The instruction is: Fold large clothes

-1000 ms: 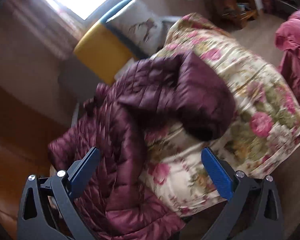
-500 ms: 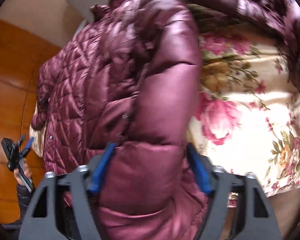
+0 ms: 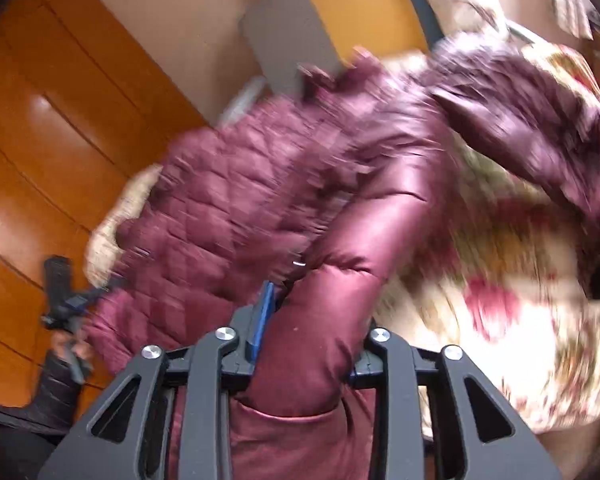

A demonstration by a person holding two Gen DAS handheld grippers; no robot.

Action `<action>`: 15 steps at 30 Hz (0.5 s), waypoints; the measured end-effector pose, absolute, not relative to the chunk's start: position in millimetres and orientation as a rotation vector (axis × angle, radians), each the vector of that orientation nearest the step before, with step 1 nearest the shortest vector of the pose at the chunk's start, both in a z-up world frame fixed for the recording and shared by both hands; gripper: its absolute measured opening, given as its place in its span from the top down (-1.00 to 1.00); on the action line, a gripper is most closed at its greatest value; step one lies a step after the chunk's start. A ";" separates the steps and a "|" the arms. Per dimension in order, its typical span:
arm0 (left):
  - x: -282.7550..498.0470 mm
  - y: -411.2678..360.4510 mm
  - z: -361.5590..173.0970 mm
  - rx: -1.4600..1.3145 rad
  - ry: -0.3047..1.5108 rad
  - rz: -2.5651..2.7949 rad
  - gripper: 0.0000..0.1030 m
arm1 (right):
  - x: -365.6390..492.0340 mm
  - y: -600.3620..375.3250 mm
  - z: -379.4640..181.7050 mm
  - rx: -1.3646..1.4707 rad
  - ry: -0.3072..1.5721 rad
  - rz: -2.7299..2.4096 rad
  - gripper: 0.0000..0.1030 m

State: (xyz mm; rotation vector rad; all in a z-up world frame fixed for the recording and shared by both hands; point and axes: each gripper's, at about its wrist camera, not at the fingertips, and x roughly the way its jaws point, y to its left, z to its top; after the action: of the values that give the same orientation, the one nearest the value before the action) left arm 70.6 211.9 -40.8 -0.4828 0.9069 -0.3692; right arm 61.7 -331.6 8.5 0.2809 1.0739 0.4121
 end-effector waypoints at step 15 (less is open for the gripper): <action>59.3 158.2 16.3 -0.299 0.752 -0.278 -0.51 | 43.9 -336.4 64.8 0.068 0.812 0.011 -0.75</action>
State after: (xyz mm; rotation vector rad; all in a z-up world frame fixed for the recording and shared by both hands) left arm 59.3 158.2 16.3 -0.2992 0.7523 -0.2780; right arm 43.9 -336.4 64.8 0.0677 0.8120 0.0110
